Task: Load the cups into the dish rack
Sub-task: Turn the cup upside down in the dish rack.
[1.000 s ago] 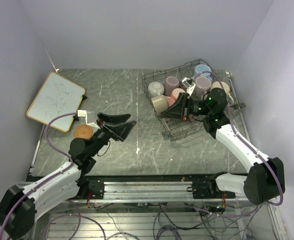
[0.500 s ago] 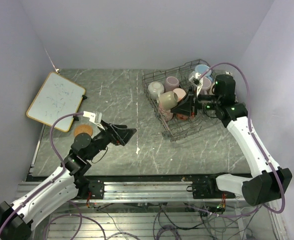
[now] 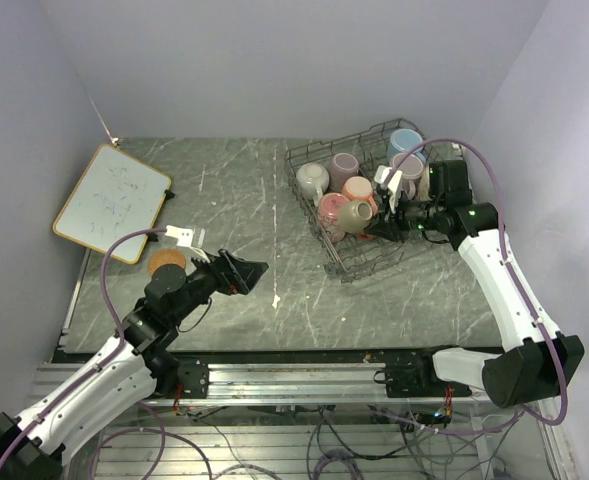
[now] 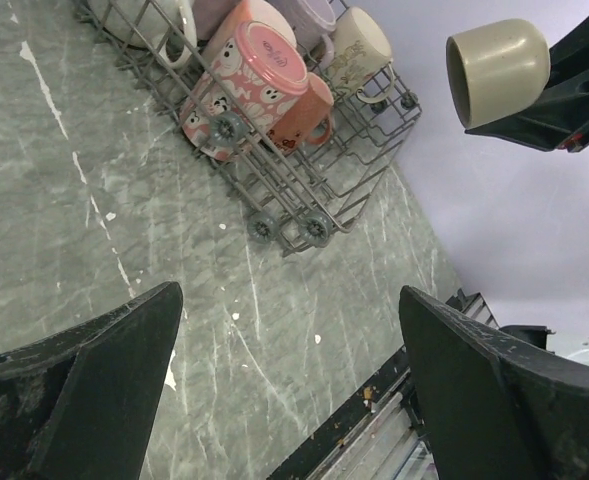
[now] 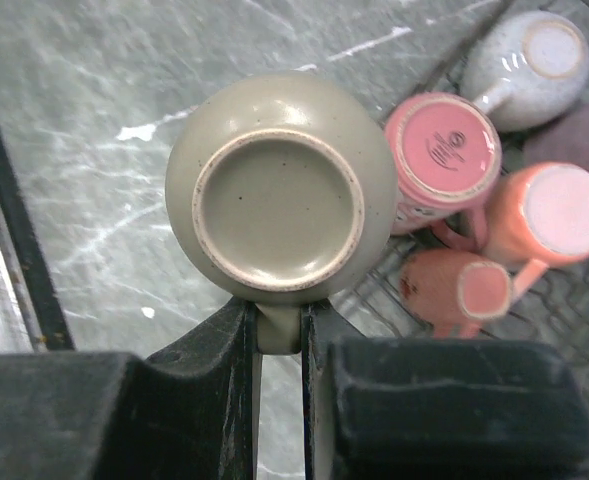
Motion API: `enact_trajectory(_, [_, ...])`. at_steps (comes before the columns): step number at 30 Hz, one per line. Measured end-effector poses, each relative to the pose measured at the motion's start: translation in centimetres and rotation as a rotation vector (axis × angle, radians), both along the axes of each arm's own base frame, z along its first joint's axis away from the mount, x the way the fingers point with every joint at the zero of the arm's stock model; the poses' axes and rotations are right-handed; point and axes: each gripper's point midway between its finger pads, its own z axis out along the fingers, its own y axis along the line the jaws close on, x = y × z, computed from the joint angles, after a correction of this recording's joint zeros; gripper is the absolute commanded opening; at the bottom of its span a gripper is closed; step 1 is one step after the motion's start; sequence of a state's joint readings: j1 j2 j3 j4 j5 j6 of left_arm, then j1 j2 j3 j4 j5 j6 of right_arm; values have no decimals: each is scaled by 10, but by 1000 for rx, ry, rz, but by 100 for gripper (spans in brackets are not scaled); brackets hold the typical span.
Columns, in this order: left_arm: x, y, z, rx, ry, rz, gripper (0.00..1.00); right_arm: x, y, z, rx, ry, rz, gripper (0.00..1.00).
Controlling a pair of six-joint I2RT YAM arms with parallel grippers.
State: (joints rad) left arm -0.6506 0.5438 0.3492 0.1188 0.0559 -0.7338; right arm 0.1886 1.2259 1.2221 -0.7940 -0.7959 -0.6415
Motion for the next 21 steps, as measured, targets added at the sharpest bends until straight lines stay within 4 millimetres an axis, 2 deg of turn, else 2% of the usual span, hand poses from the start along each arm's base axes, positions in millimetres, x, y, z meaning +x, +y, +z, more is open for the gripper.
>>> enact_trajectory(8, [0, 7, -3, 43, 19, 24, 99, 16, -25, -19, -163, -100, 14, 0])
enact_trajectory(14, [-3, 9, -2, 49, 21, 24, 98, 30, -36, -46, -259, -100, 45, 0])
enact_trajectory(21, [-4, 10, -3, 51, 23, 25, 98, 37, -44, -77, -332, -73, 71, 0])
